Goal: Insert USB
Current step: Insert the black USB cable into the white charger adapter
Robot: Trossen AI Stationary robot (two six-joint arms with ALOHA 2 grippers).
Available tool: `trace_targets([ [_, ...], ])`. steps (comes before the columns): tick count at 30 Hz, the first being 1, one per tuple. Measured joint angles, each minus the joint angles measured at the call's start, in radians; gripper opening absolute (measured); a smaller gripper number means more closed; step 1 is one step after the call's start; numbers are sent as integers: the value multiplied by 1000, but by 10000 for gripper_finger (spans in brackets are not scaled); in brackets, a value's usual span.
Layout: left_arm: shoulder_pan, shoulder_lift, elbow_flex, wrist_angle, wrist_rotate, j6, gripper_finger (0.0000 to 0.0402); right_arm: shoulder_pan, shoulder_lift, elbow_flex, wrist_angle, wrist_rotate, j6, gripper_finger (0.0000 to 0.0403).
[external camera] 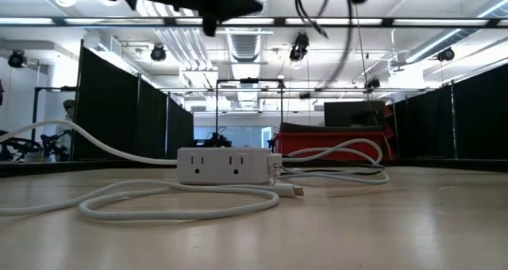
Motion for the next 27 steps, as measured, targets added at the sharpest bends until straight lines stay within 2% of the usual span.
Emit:
trace_targets([
  [2,44,11,0,90,159,-81,13,0,0,0,65,-27,-57,3],
  [4,72,16,0,107,230,-126,13,0,0,0,116,-49,-96,3],
  [7,89,21,0,100,233,-134,15,0,0,0,185,-91,-133,3],
  [10,90,21,0,108,233,-123,34,0,0,0,249,-112,-168,3],
  [14,89,21,0,109,182,-121,87,-4,10,0,283,-102,-235,3],
  [18,89,21,8,109,69,-114,151,-24,50,0,335,-80,-257,3],
  [23,90,25,34,107,60,-72,210,-41,126,0,428,-86,-259,2],
  [27,89,53,50,83,60,-75,226,-42,171,30,438,-88,-257,2],
])
